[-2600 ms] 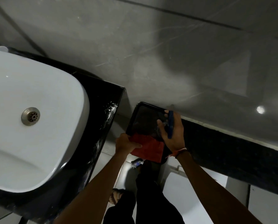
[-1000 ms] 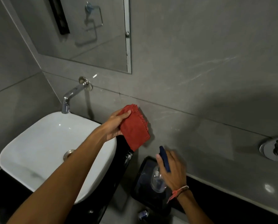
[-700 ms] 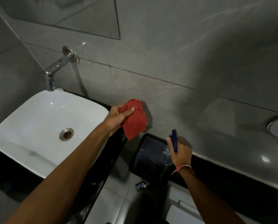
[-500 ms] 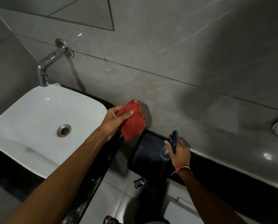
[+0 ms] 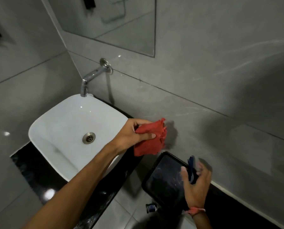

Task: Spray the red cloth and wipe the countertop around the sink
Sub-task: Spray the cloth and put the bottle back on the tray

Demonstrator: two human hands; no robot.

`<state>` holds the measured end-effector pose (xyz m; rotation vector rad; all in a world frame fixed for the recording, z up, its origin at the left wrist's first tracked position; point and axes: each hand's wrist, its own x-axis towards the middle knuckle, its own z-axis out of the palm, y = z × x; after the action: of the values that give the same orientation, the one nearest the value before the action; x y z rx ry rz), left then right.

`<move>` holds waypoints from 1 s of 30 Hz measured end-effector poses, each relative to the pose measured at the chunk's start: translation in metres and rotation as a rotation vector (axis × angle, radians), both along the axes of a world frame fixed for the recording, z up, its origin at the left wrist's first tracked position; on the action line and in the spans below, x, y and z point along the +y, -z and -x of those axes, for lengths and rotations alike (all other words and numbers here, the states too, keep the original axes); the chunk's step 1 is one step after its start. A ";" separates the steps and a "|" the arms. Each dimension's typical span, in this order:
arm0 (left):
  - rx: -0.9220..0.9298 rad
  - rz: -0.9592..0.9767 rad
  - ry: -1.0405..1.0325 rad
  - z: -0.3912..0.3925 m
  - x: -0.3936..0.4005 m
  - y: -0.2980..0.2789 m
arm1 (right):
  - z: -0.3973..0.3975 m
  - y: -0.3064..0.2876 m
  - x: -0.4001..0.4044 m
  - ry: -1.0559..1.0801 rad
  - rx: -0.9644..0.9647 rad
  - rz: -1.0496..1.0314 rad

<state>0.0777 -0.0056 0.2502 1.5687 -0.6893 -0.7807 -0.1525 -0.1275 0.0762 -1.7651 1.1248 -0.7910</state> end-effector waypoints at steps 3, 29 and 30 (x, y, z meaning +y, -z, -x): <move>0.017 0.060 0.078 0.001 0.003 -0.029 | -0.039 -0.061 0.003 -0.165 -0.305 -0.256; -0.266 -0.004 0.128 0.006 0.021 -0.094 | -0.094 -0.163 0.035 -0.484 -0.854 -0.941; -0.245 -0.016 0.106 0.007 0.017 -0.090 | -0.092 -0.162 0.033 -0.529 -0.866 -1.005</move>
<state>0.0708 0.0116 0.3399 1.6692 -0.9534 -0.6782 -0.0602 -0.0941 0.2385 -0.6553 0.2938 -0.4278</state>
